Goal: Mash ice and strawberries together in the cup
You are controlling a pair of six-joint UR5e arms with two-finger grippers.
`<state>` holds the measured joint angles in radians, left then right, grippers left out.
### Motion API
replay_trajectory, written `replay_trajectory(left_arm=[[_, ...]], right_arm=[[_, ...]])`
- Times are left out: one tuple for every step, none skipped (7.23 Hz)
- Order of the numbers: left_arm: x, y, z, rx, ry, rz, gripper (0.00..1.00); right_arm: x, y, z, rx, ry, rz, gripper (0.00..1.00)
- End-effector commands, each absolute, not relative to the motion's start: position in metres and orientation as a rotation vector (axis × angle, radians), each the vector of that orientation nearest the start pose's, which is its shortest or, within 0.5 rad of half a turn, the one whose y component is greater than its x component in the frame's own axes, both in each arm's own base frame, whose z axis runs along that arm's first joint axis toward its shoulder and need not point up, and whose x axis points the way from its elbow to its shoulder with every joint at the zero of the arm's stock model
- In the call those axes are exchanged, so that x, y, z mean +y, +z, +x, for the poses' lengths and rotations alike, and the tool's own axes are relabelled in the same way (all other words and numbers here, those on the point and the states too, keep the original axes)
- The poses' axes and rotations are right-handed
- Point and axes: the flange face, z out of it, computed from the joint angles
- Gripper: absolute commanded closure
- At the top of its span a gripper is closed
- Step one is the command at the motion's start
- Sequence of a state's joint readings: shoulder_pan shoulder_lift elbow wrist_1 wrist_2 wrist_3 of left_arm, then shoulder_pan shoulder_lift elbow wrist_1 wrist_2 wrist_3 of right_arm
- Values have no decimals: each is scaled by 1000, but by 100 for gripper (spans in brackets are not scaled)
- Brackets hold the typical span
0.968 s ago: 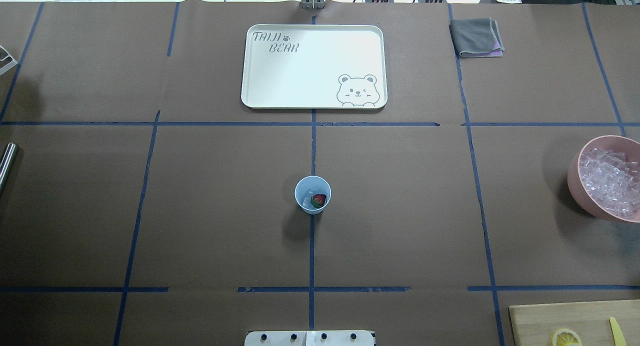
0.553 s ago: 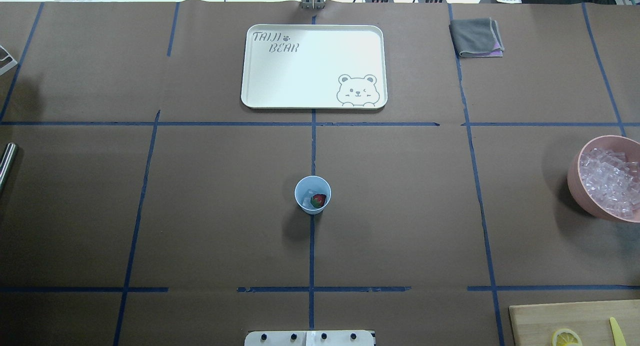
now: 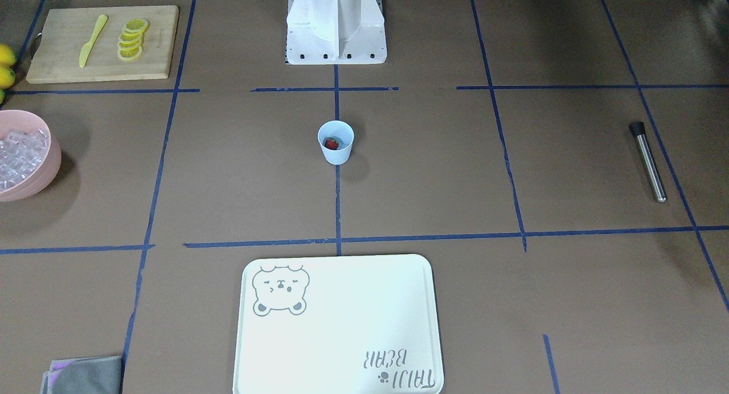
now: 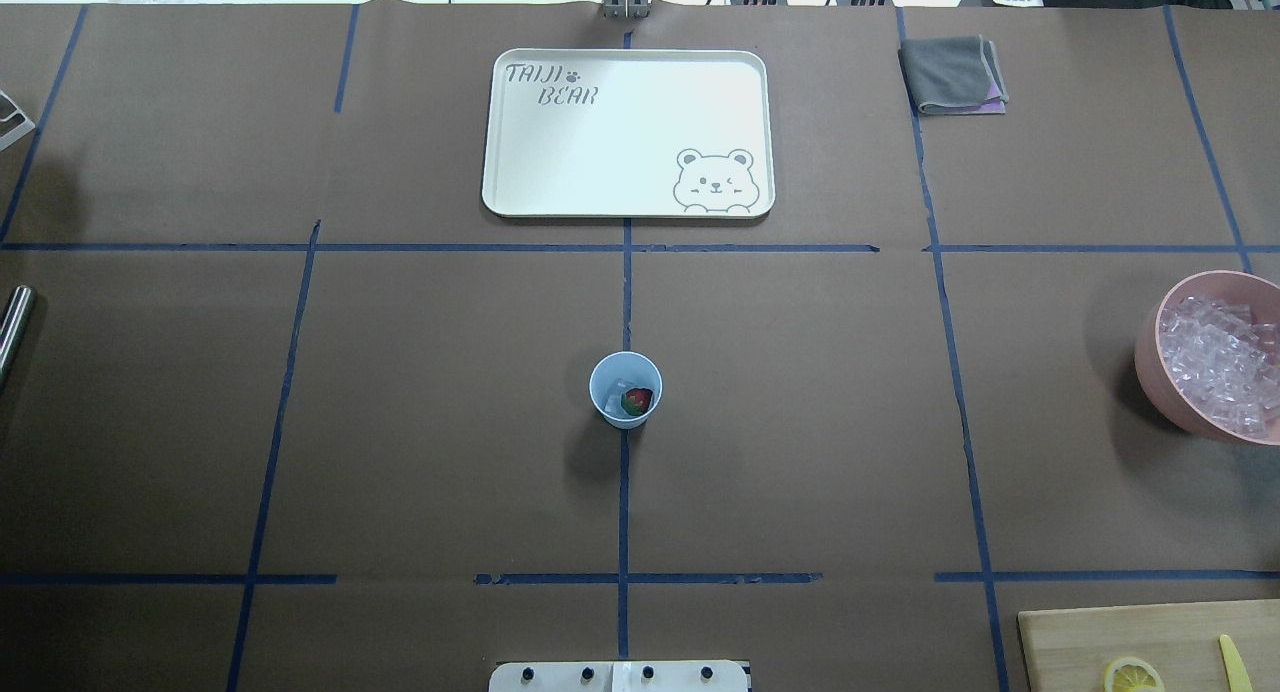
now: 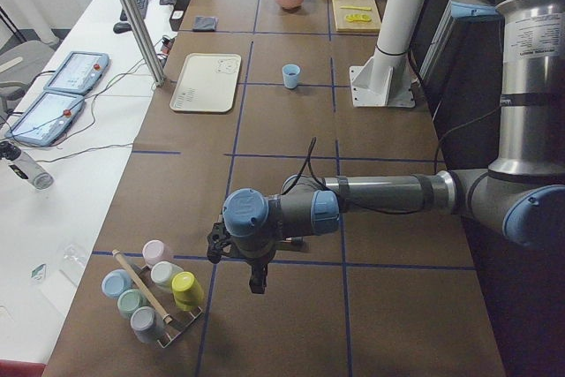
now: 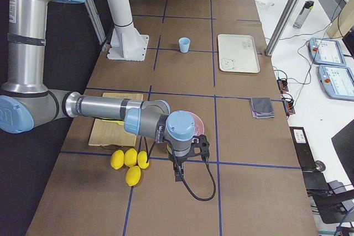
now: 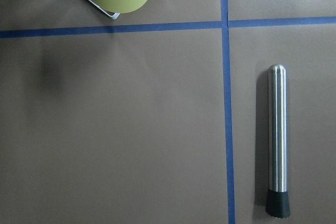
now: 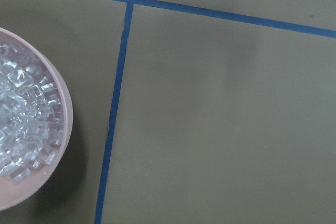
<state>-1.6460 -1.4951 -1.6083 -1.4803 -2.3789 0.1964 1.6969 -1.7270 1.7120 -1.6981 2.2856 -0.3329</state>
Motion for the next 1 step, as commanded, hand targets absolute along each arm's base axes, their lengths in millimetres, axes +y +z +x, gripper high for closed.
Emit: replay_trajectory(left_arm=[[-444, 682, -95, 816, 63, -10, 0]], right_arm=[[-402, 677, 119, -728, -147, 30, 1]])
